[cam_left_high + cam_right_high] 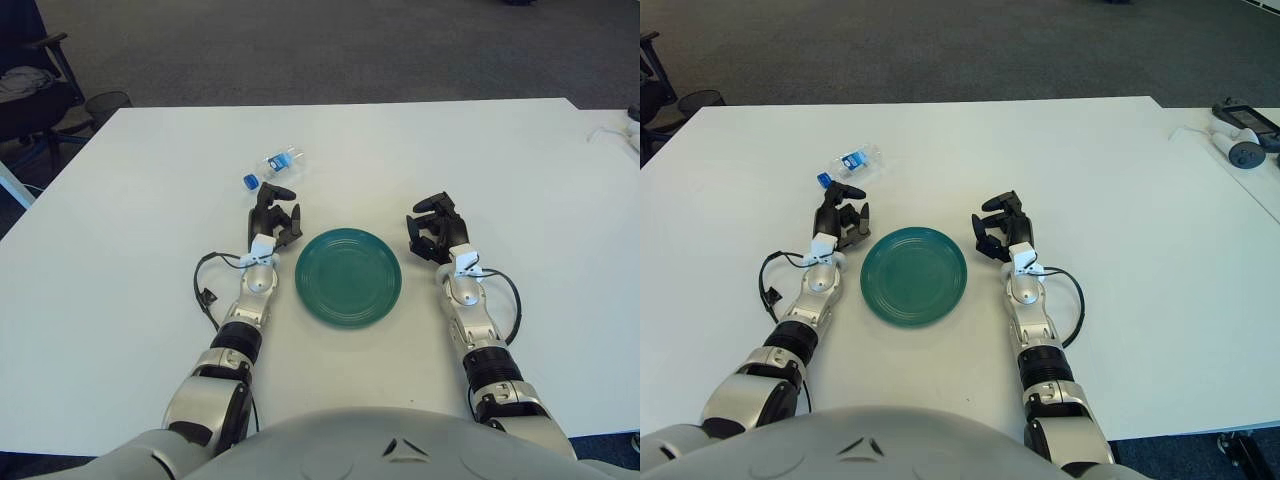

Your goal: Put the bottle into the plate.

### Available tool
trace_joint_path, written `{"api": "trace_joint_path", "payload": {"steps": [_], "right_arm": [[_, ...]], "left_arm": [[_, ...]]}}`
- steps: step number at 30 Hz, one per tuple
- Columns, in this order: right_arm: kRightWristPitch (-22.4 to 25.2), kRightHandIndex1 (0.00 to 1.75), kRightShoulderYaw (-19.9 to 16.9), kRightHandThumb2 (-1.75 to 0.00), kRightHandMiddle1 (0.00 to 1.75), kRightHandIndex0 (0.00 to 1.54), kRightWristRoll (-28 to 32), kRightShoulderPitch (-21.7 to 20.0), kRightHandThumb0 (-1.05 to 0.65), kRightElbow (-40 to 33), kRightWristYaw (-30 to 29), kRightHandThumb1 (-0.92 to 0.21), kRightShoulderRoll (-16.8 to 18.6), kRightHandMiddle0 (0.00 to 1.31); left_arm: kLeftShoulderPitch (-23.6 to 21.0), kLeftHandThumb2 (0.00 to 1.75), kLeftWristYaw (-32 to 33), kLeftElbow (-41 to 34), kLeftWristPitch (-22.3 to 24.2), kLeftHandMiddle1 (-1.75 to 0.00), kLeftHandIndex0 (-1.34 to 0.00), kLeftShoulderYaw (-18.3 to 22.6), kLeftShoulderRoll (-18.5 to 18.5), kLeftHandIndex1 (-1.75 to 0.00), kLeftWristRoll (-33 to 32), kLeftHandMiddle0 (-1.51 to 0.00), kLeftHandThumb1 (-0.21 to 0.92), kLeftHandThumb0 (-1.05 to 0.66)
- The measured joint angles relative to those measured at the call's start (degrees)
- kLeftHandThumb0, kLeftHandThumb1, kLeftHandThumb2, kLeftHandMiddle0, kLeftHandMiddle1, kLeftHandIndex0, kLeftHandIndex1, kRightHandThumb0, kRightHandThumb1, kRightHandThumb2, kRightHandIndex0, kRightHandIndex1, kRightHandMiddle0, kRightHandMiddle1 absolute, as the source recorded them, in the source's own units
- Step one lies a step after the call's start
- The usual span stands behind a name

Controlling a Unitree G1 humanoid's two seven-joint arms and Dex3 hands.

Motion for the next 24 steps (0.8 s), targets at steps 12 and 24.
{"api": "trace_joint_path", "payload": {"steps": [12, 24], "right_arm": [[-0.1, 1.48, -0.5, -0.8, 1.67, 0.53, 0.4, -1.8, -0.01, 2.0, 0.1, -0.65, 0.1, 0.26], [-1.7, 1.48, -1.3, -0.81, 1.66, 0.53, 1.7, -4.0, 0.0, 6.1, 1.3, -0.64, 0.1, 0.26]], "left_arm": [[-2.0, 0.94, 7.1, -18.7, -0.5, -1.75, -0.4, 7.1, 13.7, -1.75, 6.4, -0.99, 0.61, -0.4], [-5.8, 0.85, 12.7, -35.7, 0.0, -1.75, -0.35, 8.4, 18.5, -1.75, 16.9, -0.89, 0.68, -0.39]]}}
